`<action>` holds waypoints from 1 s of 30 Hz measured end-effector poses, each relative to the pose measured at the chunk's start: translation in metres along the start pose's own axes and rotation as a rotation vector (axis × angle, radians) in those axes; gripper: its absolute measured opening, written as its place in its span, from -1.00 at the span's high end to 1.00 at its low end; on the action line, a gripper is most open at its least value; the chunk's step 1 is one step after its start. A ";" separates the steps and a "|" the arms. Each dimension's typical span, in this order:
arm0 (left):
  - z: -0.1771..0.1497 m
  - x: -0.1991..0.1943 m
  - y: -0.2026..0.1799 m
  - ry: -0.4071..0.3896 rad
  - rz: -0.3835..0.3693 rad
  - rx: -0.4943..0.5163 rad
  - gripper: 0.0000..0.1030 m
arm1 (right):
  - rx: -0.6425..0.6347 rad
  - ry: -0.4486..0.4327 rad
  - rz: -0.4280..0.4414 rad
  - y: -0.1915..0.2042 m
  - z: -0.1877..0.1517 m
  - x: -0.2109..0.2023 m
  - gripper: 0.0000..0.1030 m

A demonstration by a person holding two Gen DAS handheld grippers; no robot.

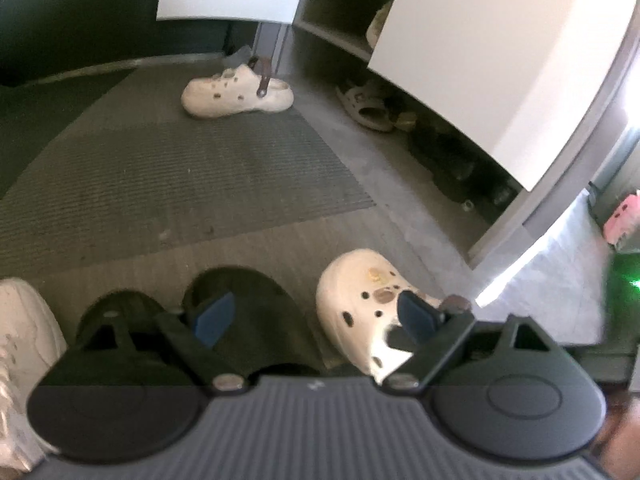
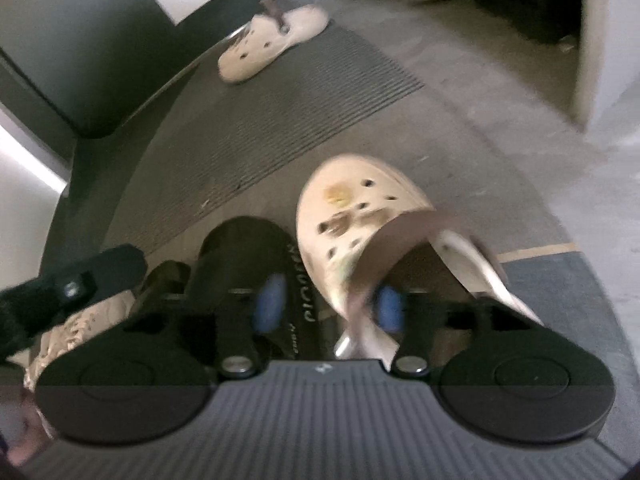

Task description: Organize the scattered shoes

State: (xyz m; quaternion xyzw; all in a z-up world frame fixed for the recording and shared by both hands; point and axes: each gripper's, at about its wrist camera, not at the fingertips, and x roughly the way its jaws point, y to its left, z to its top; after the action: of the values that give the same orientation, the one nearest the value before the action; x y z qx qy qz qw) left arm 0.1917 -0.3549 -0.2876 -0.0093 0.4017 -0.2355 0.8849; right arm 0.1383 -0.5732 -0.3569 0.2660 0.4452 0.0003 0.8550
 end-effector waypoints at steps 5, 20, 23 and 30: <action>0.034 0.018 0.004 -0.046 0.019 0.106 -0.97 | -0.005 -0.037 0.042 -0.002 -0.022 -0.066 -0.43; 0.234 0.248 0.116 0.053 0.098 -0.198 -0.99 | 0.025 -0.161 0.011 -0.047 0.036 -0.036 -0.44; 0.254 0.273 0.115 -0.002 0.125 -0.184 -0.98 | 0.063 -0.170 0.018 -0.059 0.053 -0.014 -0.44; 0.295 0.321 0.106 -0.152 0.166 -0.138 -0.92 | 0.085 -0.174 -0.016 -0.085 0.063 -0.001 -0.44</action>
State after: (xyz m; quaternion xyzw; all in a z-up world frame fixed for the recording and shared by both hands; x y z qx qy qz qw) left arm 0.6280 -0.4476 -0.3367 -0.0547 0.3481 -0.1319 0.9265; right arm 0.1656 -0.6747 -0.3657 0.2973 0.3708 -0.0486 0.8785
